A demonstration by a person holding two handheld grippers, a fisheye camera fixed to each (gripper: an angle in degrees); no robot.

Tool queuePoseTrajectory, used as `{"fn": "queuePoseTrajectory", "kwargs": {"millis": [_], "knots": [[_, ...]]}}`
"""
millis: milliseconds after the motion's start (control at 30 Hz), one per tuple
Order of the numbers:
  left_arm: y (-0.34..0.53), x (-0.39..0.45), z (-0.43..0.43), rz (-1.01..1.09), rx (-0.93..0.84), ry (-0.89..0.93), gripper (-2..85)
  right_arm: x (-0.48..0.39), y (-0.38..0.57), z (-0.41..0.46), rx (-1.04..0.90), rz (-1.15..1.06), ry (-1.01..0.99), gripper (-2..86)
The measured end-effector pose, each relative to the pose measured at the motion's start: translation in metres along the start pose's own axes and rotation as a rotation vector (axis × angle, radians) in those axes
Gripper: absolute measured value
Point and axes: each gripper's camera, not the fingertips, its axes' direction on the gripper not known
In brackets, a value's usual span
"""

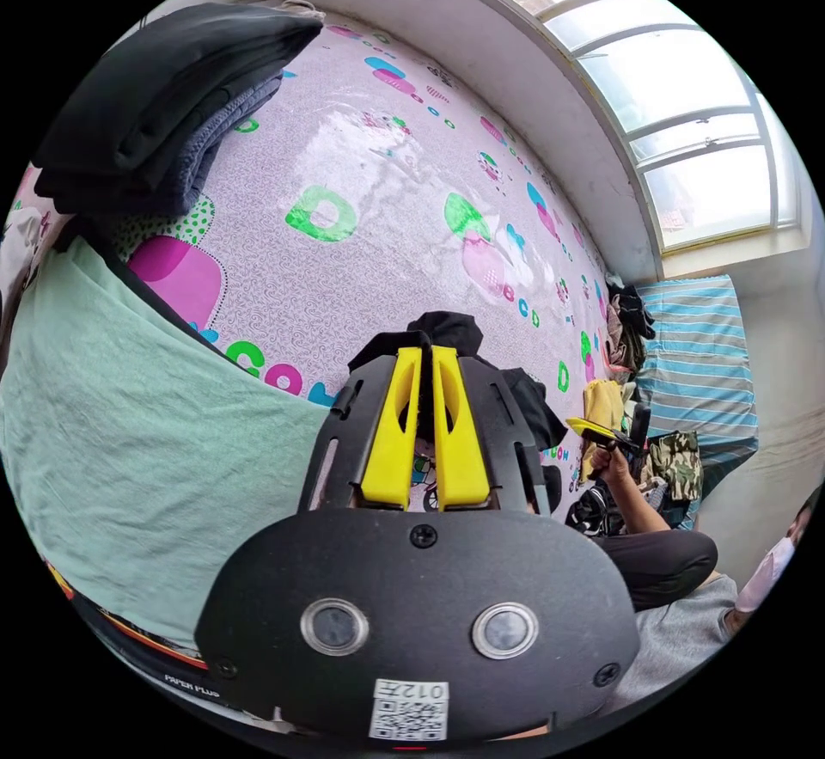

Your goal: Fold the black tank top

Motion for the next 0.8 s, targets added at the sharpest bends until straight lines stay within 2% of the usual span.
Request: {"fn": "queuePoseTrajectory", "kwargs": {"millis": [167, 233, 333, 500, 633, 767, 800], "knots": [[-0.002, -0.008, -0.002, -0.01, -0.006, 0.011, 0.3, -0.043, -0.017, 0.093, -0.098, 0.055, -0.078, 8.5], [-0.001, -0.009, -0.004, -0.008, -0.007, 0.014, 0.3, -0.069, -0.021, 0.13, -0.164, 0.067, -0.042, 2.3], [0.001, -0.01, -0.014, -0.009, 0.004, 0.044, 0.3, -0.133, -0.026, 0.149, -0.126, 0.019, 0.038, 0.6], [-0.006, 0.009, -0.077, 0.042, 0.142, 0.17, 0.3, -0.255, -0.067, 0.078, 0.046, -0.07, 0.109, -0.1], [-0.013, 0.046, -0.157, 0.153, 0.317, 0.296, 0.3, -0.436, -0.107, -0.041, 0.244, -0.256, 0.223, -0.2], [-0.001, 0.117, -0.257, 0.359, 0.497, 0.27, 0.3, -0.656, -0.1, -0.149, 0.469, -0.422, 0.38, -0.3], [0.008, 0.134, -0.284, 0.409, 0.55, 0.272, 0.3, -0.686, -0.094, -0.16, 0.499, -0.441, 0.397, -0.3]]}}
